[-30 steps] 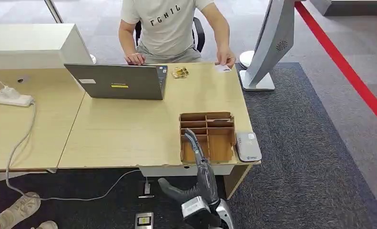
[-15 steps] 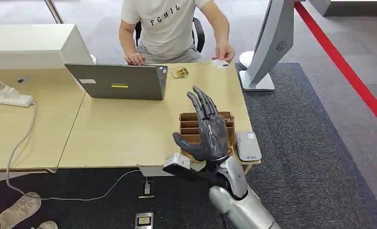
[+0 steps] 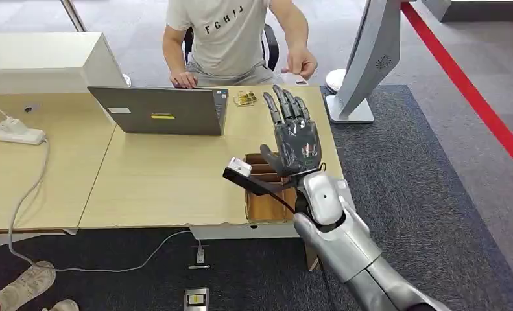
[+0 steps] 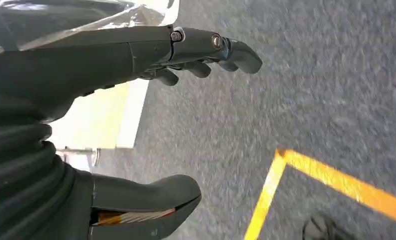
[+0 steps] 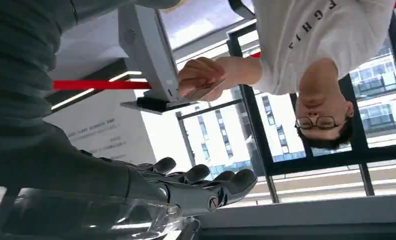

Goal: Pass the card to the sensor for recognition and then transmit it.

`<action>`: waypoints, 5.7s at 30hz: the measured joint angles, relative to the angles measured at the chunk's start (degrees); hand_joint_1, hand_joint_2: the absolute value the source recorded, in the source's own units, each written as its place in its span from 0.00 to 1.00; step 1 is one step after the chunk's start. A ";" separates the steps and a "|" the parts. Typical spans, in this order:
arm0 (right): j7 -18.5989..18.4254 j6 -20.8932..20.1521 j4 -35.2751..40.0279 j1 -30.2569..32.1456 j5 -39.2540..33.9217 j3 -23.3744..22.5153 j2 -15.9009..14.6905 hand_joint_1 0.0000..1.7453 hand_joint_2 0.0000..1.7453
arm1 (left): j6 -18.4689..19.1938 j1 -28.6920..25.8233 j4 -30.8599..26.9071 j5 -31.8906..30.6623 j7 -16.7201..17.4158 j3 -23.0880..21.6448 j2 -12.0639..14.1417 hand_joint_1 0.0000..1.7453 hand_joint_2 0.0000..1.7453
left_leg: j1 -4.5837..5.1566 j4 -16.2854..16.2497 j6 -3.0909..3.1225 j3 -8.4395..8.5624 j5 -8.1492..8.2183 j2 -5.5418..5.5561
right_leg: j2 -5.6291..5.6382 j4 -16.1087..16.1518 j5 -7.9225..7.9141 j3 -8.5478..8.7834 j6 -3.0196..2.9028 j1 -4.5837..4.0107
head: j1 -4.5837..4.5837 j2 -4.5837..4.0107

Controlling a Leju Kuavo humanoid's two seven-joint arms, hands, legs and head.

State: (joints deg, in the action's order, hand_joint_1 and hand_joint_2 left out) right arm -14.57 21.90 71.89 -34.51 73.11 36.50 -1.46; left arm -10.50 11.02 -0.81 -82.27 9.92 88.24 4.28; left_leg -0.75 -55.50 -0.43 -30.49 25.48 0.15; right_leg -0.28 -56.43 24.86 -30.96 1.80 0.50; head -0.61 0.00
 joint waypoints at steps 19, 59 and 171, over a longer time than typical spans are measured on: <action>-5.97 0.17 -4.79 -0.49 5.49 0.15 0.44 0.00 1.00 | 2.84 -0.06 0.02 4.50 -1.70 0.00 2.12 0.00 1.00 | 0.00 0.00 0.00 -0.01 0.00 0.01 | 0.00 0.00 0.00 0.00 0.00 0.00 | 0.00 0.00; -9.82 -1.97 -10.69 -1.05 4.84 -1.49 -0.26 1.00 1.00 | 4.48 -0.22 0.02 4.09 -2.71 0.00 1.66 0.00 1.00 | 0.00 -0.01 0.00 -0.01 0.00 0.00 | 0.00 0.00 0.00 -0.02 0.00 0.00 | 0.02 0.00; 10.55 13.83 -6.99 10.39 -26.07 -13.53 1.46 1.00 1.00 | 0.94 0.01 0.11 5.27 0.61 0.00 0.63 0.00 1.00 | 0.01 0.00 -0.04 -0.01 -0.04 0.01 | 0.00 -0.03 -0.01 -0.03 -0.02 0.01 | 0.02 0.00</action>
State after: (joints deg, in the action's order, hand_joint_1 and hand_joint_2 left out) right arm -4.02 35.74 64.90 -24.11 47.04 22.97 0.00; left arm -9.55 11.03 -0.70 -77.00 10.53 88.24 4.92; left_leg -0.74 -55.50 -0.48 -30.50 25.43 0.16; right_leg -0.28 -56.46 24.85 -30.99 1.78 0.51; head -0.59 0.00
